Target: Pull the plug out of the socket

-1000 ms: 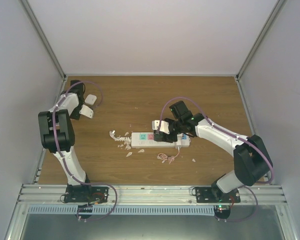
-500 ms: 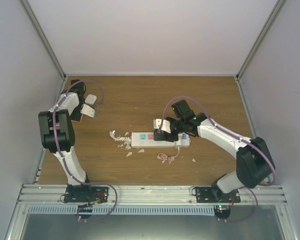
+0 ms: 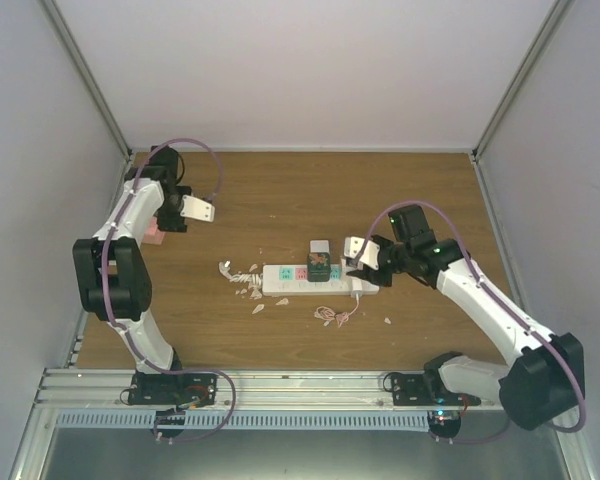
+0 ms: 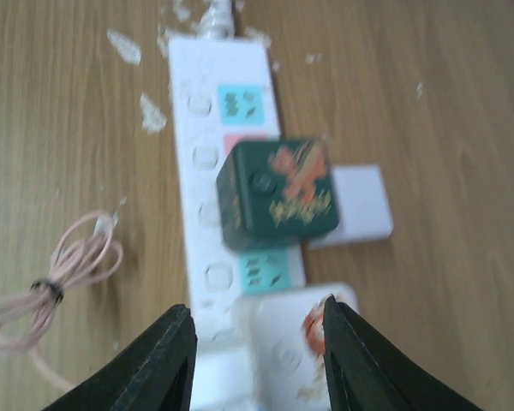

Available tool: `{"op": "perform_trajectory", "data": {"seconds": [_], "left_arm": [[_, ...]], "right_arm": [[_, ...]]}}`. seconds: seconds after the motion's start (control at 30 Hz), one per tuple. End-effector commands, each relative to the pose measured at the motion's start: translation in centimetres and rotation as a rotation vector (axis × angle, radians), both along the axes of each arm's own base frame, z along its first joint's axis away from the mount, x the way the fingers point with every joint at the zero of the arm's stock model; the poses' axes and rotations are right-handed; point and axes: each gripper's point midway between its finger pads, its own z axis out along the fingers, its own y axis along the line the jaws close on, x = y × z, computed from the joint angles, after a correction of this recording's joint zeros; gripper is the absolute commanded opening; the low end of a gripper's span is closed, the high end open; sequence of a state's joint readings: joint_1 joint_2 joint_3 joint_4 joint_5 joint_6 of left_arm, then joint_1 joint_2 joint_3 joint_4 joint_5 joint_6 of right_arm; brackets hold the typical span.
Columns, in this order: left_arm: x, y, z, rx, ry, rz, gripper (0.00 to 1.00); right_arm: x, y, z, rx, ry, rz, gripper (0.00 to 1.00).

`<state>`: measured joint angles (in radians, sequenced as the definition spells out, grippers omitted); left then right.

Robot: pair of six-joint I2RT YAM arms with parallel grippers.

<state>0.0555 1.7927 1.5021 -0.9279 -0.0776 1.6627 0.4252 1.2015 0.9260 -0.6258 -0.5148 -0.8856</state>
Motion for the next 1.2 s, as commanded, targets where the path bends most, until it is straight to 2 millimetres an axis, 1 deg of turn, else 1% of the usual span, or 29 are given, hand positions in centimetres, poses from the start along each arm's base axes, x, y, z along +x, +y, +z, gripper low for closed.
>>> {"op": "perform_trajectory", "data": {"seconds": [0.0,0.03,0.13,0.2,0.27,0.33,0.43,0.53,0.7,0.9,1.03,1.17], "left_arm": [[-1.9,-5.4,0.8,-0.218,0.038,-0.035,0.72],[-2.2,-7.1,0.7,-0.246,0.045,-0.066,0.71],[-2.8,-10.2,0.0,-0.324,0.069,-0.090,0.67],[-3.0,-12.1,-0.8,-0.363,0.083,-0.095,0.64],[-3.2,-13.9,-1.8,-0.404,0.103,-0.095,0.61],[-3.5,-15.9,-2.3,-0.467,0.126,-0.110,0.59],[-3.5,-17.8,-2.9,-0.544,0.159,-0.098,0.57],[-3.8,-19.3,-3.9,-0.610,0.202,-0.083,0.55],[-4.9,-21.1,-6.2,-0.643,0.255,-0.077,0.55],[-7.1,-21.9,-8.3,-0.664,0.322,-0.068,0.54],[-8.7,-21.8,-9.0,-0.674,0.353,-0.075,0.54],[-11.2,-21.7,-9.1,-0.691,0.391,-0.105,0.53]], "right_arm": [[-1.7,-3.6,-2.7,-0.117,0.067,-0.069,0.40],[-1.7,-4.4,-2.9,-0.132,0.068,-0.089,0.37],[-2.1,-6.2,-4.1,-0.168,0.087,-0.130,0.32],[-2.6,-6.9,-5.1,-0.184,0.115,-0.144,0.28],[-3.1,-7.7,-6.6,-0.205,0.147,-0.155,0.25],[-3.4,-8.9,-8.1,-0.222,0.158,-0.171,0.23],[-4.0,-9.7,-9.9,-0.212,0.196,-0.178,0.21],[-4.0,-9.8,-11.1,-0.200,0.226,-0.184,0.21],[-3.1,-9.1,-12.3,-0.164,0.255,-0.189,0.22],[-1.8,-9.0,-14.2,-0.178,0.296,-0.202,0.22],[-0.4,-8.7,-14.4,-0.164,0.288,-0.211,0.23],[1.1,-8.4,-14.2,-0.143,0.279,-0.226,0.24]]}}
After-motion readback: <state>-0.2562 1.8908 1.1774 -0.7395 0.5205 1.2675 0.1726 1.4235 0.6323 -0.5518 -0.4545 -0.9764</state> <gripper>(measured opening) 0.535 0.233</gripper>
